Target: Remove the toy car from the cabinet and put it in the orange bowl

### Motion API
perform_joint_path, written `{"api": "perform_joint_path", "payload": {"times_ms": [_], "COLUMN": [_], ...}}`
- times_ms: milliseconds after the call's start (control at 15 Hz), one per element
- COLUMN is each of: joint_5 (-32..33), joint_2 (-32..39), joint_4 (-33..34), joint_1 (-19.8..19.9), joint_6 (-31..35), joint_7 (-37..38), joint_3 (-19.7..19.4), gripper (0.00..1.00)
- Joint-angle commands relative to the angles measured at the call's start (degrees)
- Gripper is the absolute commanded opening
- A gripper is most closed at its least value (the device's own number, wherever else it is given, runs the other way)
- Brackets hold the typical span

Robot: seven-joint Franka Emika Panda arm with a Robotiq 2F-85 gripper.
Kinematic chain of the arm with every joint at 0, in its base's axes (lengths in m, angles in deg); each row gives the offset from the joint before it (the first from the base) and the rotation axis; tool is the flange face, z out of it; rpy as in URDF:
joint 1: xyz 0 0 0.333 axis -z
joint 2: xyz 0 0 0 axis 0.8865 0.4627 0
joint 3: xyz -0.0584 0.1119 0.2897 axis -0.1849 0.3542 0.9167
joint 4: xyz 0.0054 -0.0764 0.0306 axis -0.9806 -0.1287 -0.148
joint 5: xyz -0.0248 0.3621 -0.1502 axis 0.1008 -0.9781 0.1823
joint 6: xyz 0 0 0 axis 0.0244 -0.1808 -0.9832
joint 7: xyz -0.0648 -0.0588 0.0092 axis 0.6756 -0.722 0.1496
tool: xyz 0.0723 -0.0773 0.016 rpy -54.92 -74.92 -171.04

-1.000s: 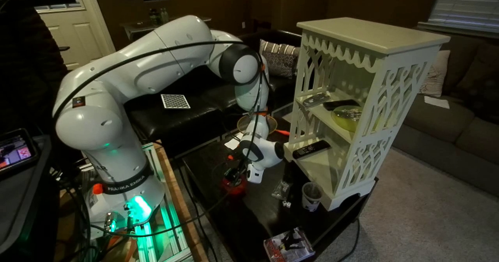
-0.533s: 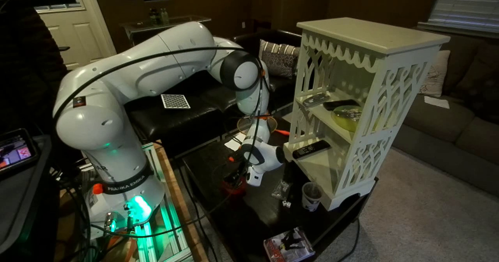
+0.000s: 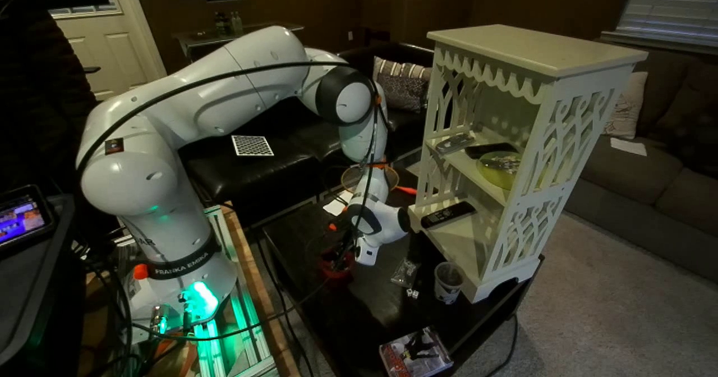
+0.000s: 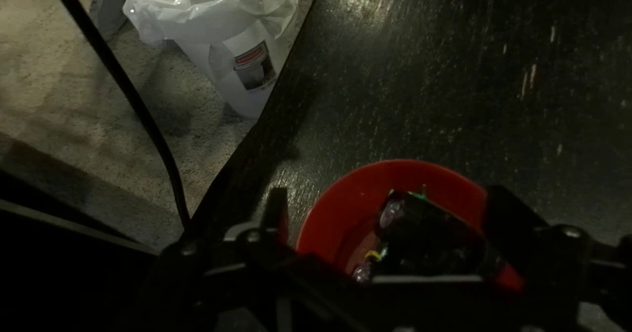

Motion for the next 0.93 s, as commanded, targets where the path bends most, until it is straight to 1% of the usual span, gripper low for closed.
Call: {"api": "perform_joint_path", "payload": {"times_ms": [0,200,333,600,667,733,800,867], "joint_5": [2.36,2.64,2.18,3.71,4.0,5.48,4.83,5.52], "joint_2": [-8.92,-16.17,-21.58,-31.52,-32.76,-32.27,-29.36,-30.63], "joint_4": [-10.61,-19.75,-25.54,-34.32,-35.09,-34.11,-31.67,-32.43], "joint_1": [-1.14,-1.43,-1.86,-3.71,-3.37,-2.52,-1.81,-1.77], "joint_6": [2.95,7.96,12.77,20.53,22.13,21.92,20.68,21.14], "joint_7": [-8.67,-16.28,-19.86,-22.59,-24.04,-26.14,-22.47,-23.1], "joint_3": [0.15,0.68,1.37,3.14,4.0,4.67,4.64,5.15], "gripper": [1.0,1.0,1.0,1.0,1.0,1.0,1.0,1.0]}}
